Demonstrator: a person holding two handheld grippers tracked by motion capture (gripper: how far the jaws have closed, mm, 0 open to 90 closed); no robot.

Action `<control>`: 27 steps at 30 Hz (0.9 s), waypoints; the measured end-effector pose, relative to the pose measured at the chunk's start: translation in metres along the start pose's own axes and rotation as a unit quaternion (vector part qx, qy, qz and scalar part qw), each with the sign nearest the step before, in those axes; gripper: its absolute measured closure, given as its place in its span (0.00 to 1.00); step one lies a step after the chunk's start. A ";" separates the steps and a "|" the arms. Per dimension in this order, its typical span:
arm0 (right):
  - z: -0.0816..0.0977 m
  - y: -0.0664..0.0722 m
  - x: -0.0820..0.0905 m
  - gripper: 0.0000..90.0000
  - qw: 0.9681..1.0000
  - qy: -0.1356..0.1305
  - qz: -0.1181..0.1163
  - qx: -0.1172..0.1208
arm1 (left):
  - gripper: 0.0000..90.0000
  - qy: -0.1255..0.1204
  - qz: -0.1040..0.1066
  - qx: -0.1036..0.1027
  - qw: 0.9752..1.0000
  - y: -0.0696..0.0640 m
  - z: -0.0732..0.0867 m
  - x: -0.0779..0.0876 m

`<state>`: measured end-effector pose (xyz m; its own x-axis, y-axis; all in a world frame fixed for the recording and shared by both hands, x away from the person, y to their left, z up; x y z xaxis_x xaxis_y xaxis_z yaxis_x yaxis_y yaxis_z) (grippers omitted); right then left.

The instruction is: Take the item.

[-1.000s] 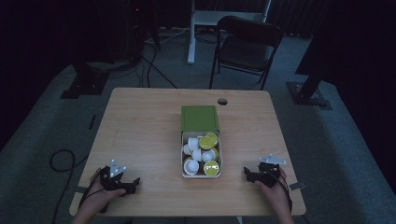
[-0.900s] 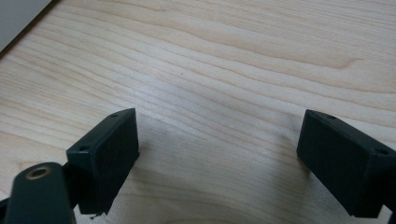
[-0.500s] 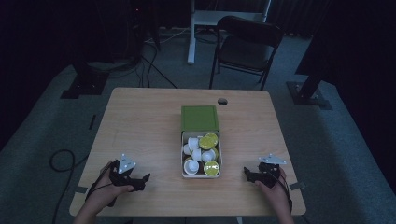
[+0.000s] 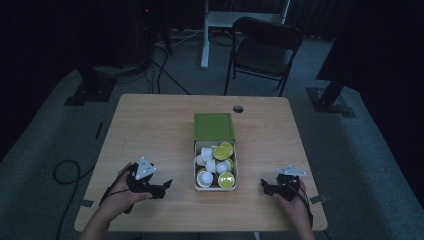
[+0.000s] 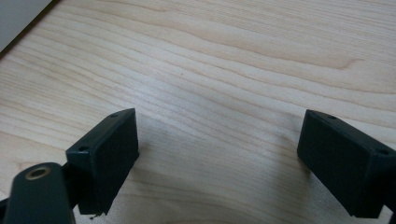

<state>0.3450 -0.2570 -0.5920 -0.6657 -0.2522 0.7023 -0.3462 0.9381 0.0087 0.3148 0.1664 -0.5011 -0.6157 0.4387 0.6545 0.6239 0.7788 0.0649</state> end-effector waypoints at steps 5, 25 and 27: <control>0.000 0.000 0.000 0.13 1.000 0.000 0.000 0.000 | 0.16 -0.012 0.011 -0.010 1.000 -0.007 -0.016 0.001; 0.000 0.000 0.000 0.13 1.000 0.000 0.000 0.000 | 0.17 -0.039 0.056 -0.042 0.997 -0.051 -0.068 -0.018; 0.000 0.000 0.000 0.13 1.000 0.000 0.000 0.000 | 0.17 -0.041 0.061 -0.048 0.996 -0.056 -0.072 -0.020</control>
<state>0.3451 -0.2570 -0.5920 -0.6656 -0.2523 0.7024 -0.3462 0.9381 0.0089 0.3274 0.0818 -0.4636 -0.5679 0.5654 0.5982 0.7370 0.6729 0.0636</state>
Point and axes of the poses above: each handheld gripper's, and its own axes: x roughly backward along the jaws, z roughly out of its underside, y roughly to its left, the point moved 6 cm from there along -x, roughly forward along the jaws, and after that the axes turned 1 degree about y, right-handed, at the moved point
